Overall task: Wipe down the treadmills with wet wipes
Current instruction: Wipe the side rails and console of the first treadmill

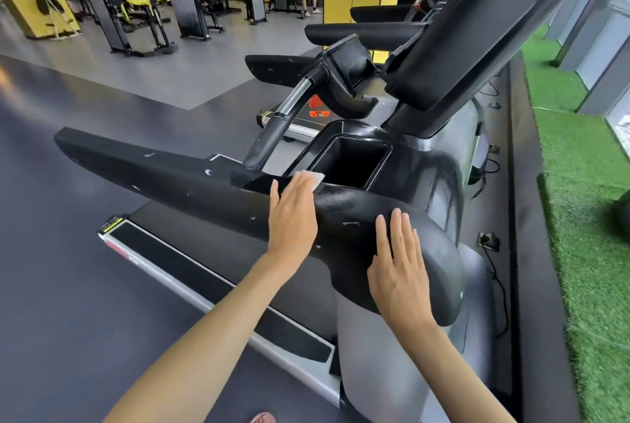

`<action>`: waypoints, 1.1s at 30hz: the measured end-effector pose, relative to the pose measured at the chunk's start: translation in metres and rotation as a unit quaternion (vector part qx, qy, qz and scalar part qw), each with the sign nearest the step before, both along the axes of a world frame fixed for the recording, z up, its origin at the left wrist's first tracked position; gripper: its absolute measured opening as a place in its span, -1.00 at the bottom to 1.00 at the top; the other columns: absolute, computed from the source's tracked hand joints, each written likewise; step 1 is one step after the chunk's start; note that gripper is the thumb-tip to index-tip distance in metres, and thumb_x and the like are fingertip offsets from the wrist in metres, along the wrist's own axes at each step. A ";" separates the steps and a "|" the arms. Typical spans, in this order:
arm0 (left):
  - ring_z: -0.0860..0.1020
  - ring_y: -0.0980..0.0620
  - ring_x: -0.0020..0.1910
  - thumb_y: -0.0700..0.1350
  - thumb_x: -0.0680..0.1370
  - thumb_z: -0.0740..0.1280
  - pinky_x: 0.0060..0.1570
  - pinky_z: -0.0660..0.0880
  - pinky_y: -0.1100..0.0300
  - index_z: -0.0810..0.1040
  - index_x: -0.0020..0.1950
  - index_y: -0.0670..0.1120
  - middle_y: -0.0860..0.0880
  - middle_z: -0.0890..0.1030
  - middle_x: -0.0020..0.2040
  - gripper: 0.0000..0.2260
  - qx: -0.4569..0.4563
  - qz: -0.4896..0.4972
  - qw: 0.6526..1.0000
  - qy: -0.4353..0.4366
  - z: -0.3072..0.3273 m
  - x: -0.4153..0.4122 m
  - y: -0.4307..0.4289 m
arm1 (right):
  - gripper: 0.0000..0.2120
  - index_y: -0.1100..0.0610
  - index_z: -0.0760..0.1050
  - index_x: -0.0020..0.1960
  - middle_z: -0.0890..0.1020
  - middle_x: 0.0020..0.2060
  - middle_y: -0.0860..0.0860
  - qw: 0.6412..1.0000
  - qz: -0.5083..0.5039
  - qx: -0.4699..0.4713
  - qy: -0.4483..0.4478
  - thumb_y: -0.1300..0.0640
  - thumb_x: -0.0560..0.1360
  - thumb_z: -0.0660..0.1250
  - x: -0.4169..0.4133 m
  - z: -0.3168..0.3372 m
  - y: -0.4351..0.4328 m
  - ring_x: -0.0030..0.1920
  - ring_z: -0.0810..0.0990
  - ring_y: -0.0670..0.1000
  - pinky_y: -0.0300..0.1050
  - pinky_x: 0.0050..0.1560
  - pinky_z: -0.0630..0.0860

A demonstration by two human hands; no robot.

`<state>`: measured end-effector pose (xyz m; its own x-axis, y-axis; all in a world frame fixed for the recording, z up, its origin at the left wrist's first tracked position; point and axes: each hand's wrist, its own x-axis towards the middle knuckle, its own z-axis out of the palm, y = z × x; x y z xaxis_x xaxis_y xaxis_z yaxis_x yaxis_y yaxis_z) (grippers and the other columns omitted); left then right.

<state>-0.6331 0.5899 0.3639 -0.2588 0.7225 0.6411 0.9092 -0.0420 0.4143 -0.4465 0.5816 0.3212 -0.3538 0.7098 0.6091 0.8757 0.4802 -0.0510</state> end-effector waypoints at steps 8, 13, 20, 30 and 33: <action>0.23 0.16 0.48 -0.21 0.61 0.20 0.52 -0.05 -0.04 0.41 0.40 -0.02 0.06 0.41 0.42 -0.64 0.008 -0.177 0.982 0.068 -0.013 0.011 -0.002 | -0.41 0.31 0.21 0.45 0.29 0.42 0.33 0.999 0.003 0.018 0.038 0.40 0.43 0.19 -0.004 -0.005 0.002 0.46 0.24 0.27 0.15 0.47 0.18; 0.31 0.07 0.45 -0.10 0.62 0.14 0.50 0.02 -0.12 0.47 0.38 -0.09 -0.03 0.45 0.41 -0.66 0.006 -0.100 0.995 -0.004 -0.017 0.030 0.000 | -0.46 0.31 0.25 0.43 0.31 0.41 0.33 0.997 -0.010 0.025 0.067 0.37 0.45 0.12 -0.010 -0.005 0.002 0.46 0.23 0.26 0.12 0.48 0.14; 0.25 0.06 0.49 0.08 0.66 -0.06 0.50 0.00 -0.13 0.31 0.49 -0.06 -0.02 0.36 0.47 -0.54 -0.053 -0.029 0.995 0.080 -0.012 -0.009 0.001 | -0.45 0.32 0.29 0.43 0.32 0.41 0.32 0.998 -0.012 0.012 0.060 0.34 0.43 0.17 -0.010 -0.004 0.003 0.47 0.23 0.25 0.11 0.49 0.12; 0.45 0.00 0.25 0.26 0.51 0.18 0.20 0.27 0.06 0.33 0.43 -0.09 -0.03 0.40 0.43 -0.39 -0.086 -0.079 0.971 0.209 -0.004 0.005 -0.007 | -0.38 0.33 0.36 0.41 0.35 0.40 0.30 0.998 -0.004 -0.007 0.068 0.45 0.34 0.29 -0.007 0.002 -0.001 0.46 0.25 0.25 0.12 0.47 0.20; 0.42 -0.02 0.27 0.21 0.50 0.25 0.17 0.37 -0.04 0.30 0.41 -0.08 -0.06 0.43 0.41 -0.42 -0.085 -0.096 0.974 0.189 -0.003 0.022 -0.009 | -0.37 0.33 0.37 0.40 0.36 0.40 0.30 0.998 -0.004 -0.022 0.066 0.46 0.32 0.29 -0.006 0.006 -0.002 0.45 0.27 0.25 0.12 0.46 0.22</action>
